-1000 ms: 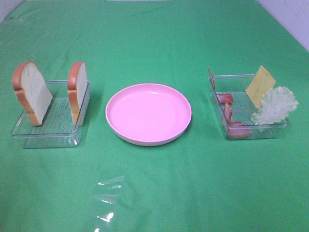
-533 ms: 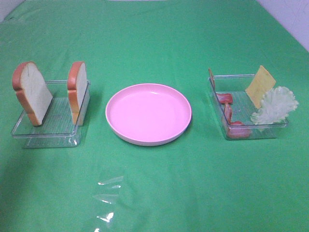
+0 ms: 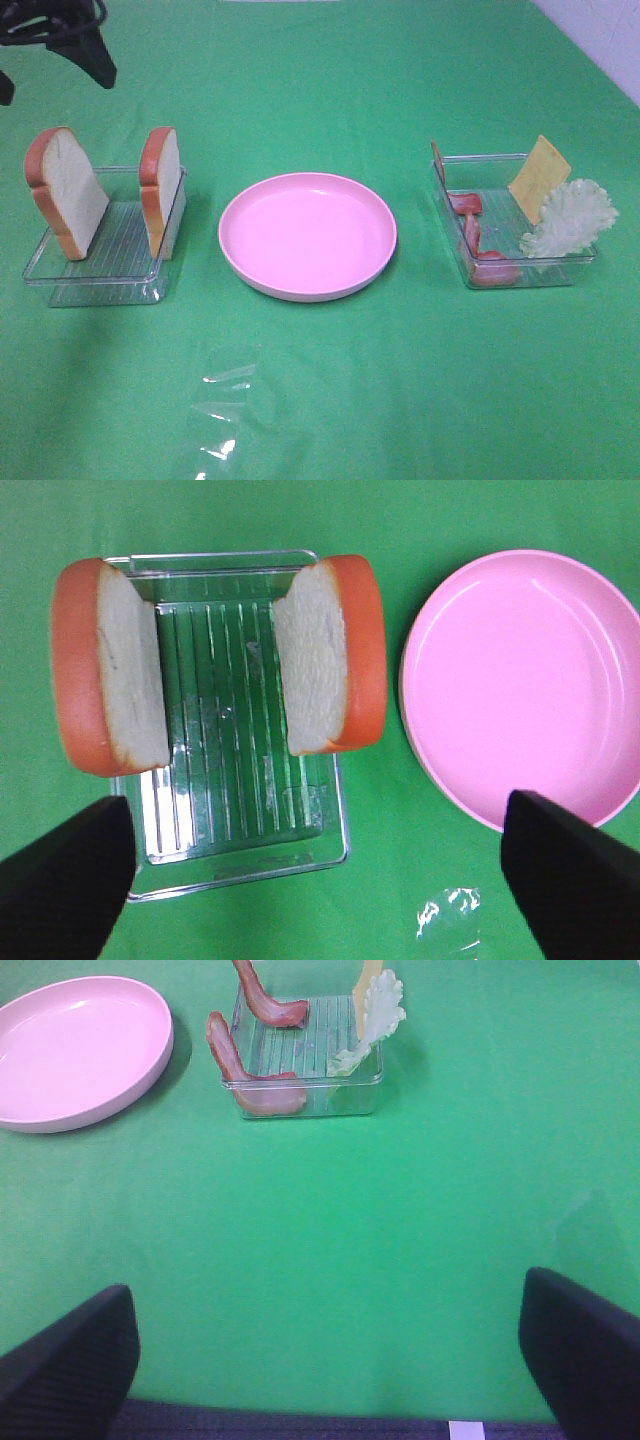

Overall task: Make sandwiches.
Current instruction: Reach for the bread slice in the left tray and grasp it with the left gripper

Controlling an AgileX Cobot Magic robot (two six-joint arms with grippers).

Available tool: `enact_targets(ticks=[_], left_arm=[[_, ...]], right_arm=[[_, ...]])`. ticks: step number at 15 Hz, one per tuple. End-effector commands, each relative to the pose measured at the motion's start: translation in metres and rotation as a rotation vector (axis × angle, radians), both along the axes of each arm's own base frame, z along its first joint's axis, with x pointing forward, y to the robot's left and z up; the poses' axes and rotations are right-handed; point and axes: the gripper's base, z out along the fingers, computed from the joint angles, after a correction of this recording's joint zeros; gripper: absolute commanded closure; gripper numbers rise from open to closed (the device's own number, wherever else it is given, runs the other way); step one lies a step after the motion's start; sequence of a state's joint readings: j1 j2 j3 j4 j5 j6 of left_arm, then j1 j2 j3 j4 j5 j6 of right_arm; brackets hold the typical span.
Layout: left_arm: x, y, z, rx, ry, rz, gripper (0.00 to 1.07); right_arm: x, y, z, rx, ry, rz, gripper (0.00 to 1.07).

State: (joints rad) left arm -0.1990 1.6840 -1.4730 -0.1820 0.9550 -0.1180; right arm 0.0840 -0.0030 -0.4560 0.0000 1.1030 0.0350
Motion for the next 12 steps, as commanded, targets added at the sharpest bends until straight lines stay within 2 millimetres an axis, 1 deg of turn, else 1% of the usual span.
enact_targets(ticks=[1,3,4,7,10,12], left_arm=[[0.016,-0.026,-0.019,0.05,0.067,-0.008,0.16],[0.029,-0.044,-0.037,0.086,0.089,-0.038,0.16],[0.039,-0.049,-0.054,0.098,0.119,-0.021,0.16],[0.057,-0.054,-0.083,0.109,0.139,-0.025,0.16],[0.071,-0.059,-0.102,0.112,0.147,-0.025,0.16],[0.077,-0.061,-0.115,0.12,0.164,-0.029,0.17]], right_arm=[[-0.004,0.0,0.0,-0.002,-0.037,0.004,0.09],[-0.004,0.0,0.0,-0.002,-0.037,0.004,0.09],[-0.004,0.0,0.0,-0.002,-0.037,0.004,0.09],[-0.004,0.0,0.0,-0.002,-0.037,0.004,0.09],[-0.004,0.0,0.0,-0.002,-0.037,0.004,0.09],[-0.004,0.0,0.0,-0.002,-0.037,0.004,0.09]])
